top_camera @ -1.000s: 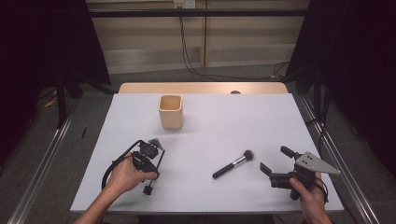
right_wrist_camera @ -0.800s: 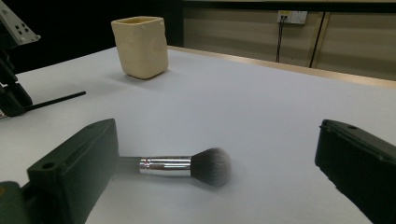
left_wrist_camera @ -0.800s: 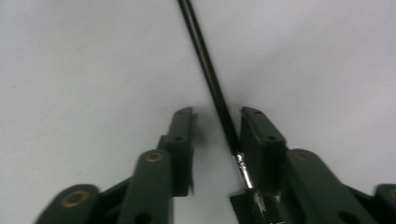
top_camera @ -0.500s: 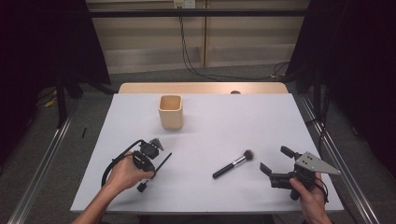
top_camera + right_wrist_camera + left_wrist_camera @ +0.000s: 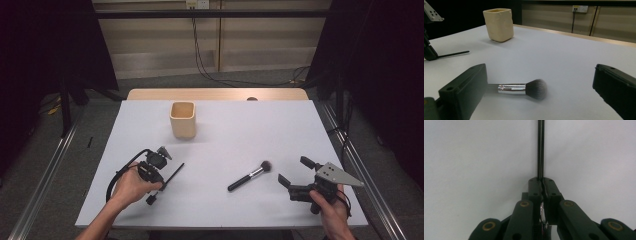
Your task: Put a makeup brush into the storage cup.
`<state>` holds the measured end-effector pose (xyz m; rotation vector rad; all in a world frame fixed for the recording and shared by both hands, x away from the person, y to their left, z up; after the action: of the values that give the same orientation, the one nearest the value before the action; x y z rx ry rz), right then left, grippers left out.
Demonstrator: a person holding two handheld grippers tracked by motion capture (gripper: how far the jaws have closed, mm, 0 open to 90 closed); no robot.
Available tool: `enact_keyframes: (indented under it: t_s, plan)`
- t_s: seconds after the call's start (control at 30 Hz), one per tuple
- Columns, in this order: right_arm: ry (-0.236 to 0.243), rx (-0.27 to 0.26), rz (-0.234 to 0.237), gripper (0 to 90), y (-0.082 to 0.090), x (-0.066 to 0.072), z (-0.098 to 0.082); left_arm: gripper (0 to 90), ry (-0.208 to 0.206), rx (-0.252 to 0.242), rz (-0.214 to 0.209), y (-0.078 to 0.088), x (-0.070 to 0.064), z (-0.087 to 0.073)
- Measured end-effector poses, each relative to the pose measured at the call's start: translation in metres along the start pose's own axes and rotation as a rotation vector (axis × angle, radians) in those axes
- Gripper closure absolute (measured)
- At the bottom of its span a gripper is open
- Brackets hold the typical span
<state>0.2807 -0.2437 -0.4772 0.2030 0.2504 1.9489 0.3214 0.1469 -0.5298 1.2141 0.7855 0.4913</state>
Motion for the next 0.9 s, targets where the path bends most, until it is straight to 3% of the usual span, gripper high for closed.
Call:
enact_keyframes:
  t_s: [0.07, 0.1, 0.27, 0.53, 0.7, 0.83, 0.9]
  plan:
    - [-0.006, 0.000, 0.001, 0.0, 0.000, 0.000, 0.000, 86.0, 0.003, -0.022, -0.010, 0.001, 0.001, 0.000]
    - [-0.004, 0.000, 0.000, 0.0, 0.000, 0.000, 0.000, 86.0, -0.027, -0.036, 0.000, 0.002, 0.003, 0.000]
    - [-0.001, 0.000, 0.000, 0.0, 0.000, 0.000, 0.000, 86.0, -0.019, -0.092, 0.009, 0.008, 0.007, 0.000]
    - [-0.003, -0.002, -0.001, 0.0, -0.001, 0.000, 0.000, 85.9, -0.019, -0.286, -0.062, 0.031, 0.005, 0.009]
    - [-0.001, -0.003, -0.003, 0.0, -0.001, 0.000, 0.000, 85.9, -0.006, -0.351, -0.058, 0.038, 0.006, 0.011]
    - [-0.001, -0.004, -0.004, 0.0, 0.000, 0.000, 0.001, 85.9, -0.039, -0.458, -0.070, 0.043, 0.003, 0.014]
    - [0.002, -0.004, -0.004, 0.0, 0.000, -0.001, 0.000, 85.9, -0.028, -0.491, -0.072, 0.045, 0.005, 0.015]
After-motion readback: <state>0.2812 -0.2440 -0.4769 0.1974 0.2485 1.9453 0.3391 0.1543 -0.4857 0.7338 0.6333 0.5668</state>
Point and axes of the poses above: each handheld gripper's, and its own axes: y roughly backward along the jaws, z roughly out of its top, x roughly to its left, the point moved 9 cm from there along -y, roughly forward along the jaws, and after that the axes turned 8 degrees about -z, right-handed, at the moved point
